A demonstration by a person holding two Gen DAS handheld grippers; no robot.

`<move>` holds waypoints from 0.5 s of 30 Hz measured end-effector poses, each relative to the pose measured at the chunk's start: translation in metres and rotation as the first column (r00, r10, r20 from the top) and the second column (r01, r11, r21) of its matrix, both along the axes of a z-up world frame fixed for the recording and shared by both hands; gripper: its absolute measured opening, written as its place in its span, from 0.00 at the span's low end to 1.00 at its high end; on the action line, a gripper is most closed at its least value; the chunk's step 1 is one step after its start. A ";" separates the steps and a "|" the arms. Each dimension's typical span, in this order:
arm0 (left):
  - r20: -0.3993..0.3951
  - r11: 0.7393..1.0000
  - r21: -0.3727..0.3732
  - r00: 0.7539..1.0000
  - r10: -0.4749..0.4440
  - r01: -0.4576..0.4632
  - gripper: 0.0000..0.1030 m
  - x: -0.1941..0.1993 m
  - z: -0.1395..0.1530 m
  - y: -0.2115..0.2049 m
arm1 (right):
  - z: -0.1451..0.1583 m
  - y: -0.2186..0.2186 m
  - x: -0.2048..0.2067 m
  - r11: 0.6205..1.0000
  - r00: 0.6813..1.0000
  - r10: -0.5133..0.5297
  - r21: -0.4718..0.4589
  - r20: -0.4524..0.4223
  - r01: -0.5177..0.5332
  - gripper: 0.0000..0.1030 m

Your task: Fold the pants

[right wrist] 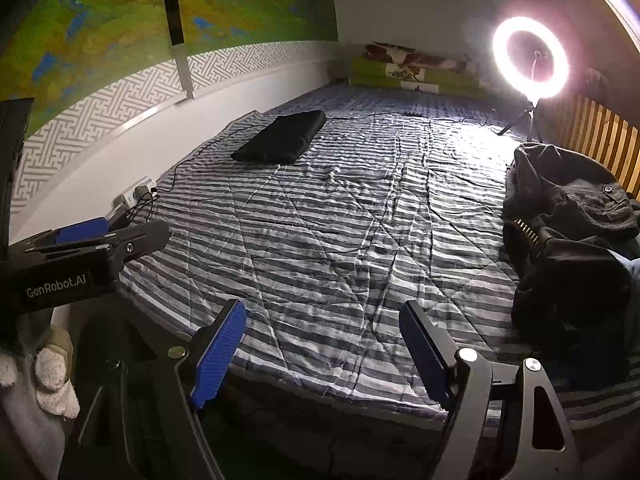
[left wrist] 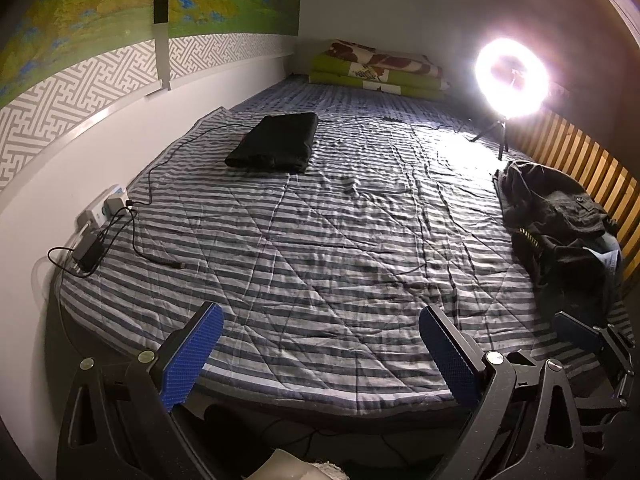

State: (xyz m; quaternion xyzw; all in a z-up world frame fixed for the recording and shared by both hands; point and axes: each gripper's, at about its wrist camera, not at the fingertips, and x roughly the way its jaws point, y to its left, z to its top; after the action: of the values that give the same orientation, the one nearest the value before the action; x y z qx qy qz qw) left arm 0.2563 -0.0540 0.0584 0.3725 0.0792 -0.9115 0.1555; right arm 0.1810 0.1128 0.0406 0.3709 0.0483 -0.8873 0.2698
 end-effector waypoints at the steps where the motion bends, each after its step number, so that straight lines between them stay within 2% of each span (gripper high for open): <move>1: 0.001 1.000 0.000 1.000 0.001 -0.001 0.97 0.000 -0.001 0.000 | -0.001 0.000 0.000 1.000 1.000 -0.001 0.001 0.001 0.001 0.73; 13: -0.002 1.000 -0.013 1.000 0.000 0.000 0.97 0.002 -0.002 -0.004 | -0.003 -0.002 0.000 1.000 1.000 -0.004 0.001 0.011 0.004 0.73; 15: 0.001 1.000 0.003 1.000 0.000 0.000 0.97 0.001 -0.004 -0.006 | -0.004 -0.002 0.000 1.000 1.000 -0.005 0.001 0.013 0.005 0.73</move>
State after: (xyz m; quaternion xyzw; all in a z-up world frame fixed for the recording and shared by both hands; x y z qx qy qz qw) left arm 0.2575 -0.0600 0.0541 0.3732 0.0804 -0.9112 0.1549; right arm 0.1811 0.1106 0.0368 0.3768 0.0460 -0.8855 0.2680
